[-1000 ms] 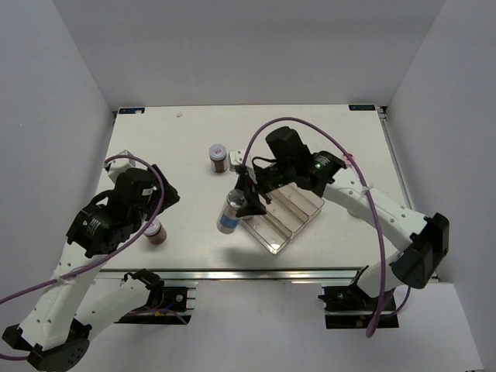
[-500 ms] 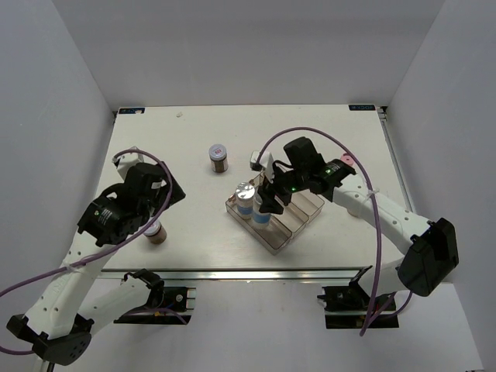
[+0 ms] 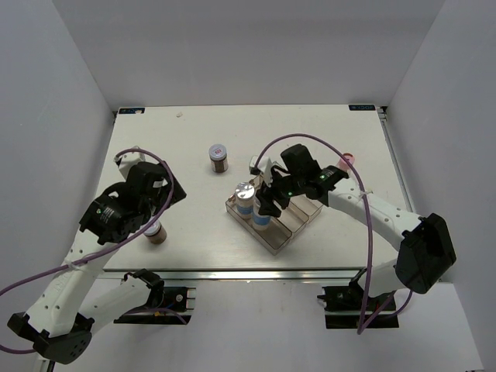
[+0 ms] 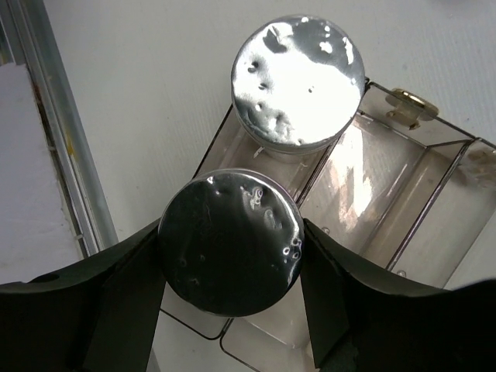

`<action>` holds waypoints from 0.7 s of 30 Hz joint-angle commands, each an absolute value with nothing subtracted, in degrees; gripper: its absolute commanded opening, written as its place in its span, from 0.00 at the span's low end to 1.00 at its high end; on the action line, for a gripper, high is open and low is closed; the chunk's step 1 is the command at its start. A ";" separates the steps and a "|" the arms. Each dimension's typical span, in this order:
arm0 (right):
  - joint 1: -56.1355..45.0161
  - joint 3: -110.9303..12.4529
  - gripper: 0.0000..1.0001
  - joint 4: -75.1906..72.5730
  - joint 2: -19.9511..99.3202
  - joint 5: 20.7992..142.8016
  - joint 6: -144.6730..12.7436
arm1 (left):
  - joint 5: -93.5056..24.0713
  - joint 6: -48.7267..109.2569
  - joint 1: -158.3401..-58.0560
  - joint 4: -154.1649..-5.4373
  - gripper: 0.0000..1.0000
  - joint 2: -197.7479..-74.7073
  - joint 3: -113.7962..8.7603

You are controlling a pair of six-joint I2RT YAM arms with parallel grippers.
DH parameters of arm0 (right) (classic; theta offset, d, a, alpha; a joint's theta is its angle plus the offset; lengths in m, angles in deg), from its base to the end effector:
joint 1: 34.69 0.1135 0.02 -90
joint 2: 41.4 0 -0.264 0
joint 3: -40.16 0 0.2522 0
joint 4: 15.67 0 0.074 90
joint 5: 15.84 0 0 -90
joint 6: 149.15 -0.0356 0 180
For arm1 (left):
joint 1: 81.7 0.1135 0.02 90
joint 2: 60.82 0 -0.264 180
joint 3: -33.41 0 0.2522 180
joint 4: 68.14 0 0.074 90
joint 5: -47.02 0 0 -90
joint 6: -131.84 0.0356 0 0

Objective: Organize the condiment bottles

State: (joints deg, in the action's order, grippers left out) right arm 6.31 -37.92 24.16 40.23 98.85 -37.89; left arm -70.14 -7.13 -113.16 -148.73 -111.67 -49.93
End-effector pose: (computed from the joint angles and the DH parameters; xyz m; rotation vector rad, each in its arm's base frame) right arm 0.2246 0.2150 0.2860 -1.3909 1.8785 0.6736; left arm 0.1250 -0.0574 0.3750 -0.5576 2.2301 -0.1436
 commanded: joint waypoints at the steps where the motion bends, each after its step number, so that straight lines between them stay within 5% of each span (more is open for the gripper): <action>1: 6.36 -36.54 0.00 18.85 39.29 97.89 -38.23 | -70.58 -7.02 -113.16 -148.79 0.98 -111.36 -48.99; 4: 6.27 -34.60 0.03 17.96 39.02 97.10 -38.15 | -70.49 -7.02 -113.16 -148.88 0.98 -111.71 -48.82; 6: 6.36 -34.25 0.17 17.52 39.20 97.27 -38.14 | -70.58 -7.02 -113.16 -148.96 0.98 -111.80 -48.46; 7: 6.36 -34.16 0.34 17.43 39.37 97.45 -38.14 | -70.75 -7.02 -113.25 -149.23 0.98 -111.89 -48.29; 10: 6.36 -34.16 0.61 17.43 39.73 97.63 -38.23 | -71.54 -8.16 -113.16 -151.06 0.98 -112.41 -47.59; 14: 6.27 -34.51 0.85 18.13 39.29 97.71 -37.45 | -73.29 -12.19 -113.16 -155.27 0.98 -114.51 -48.20; 21: 5.66 -34.69 0.85 22.35 34.90 97.71 -37.61 | -73.92 -20.81 -113.16 -162.85 0.98 -120.15 -47.77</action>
State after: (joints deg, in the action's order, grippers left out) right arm 6.20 -33.68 21.58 38.94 97.82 -37.74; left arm -72.30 -14.60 -113.16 -157.08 -119.65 -48.05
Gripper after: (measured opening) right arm 0.853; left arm 0.981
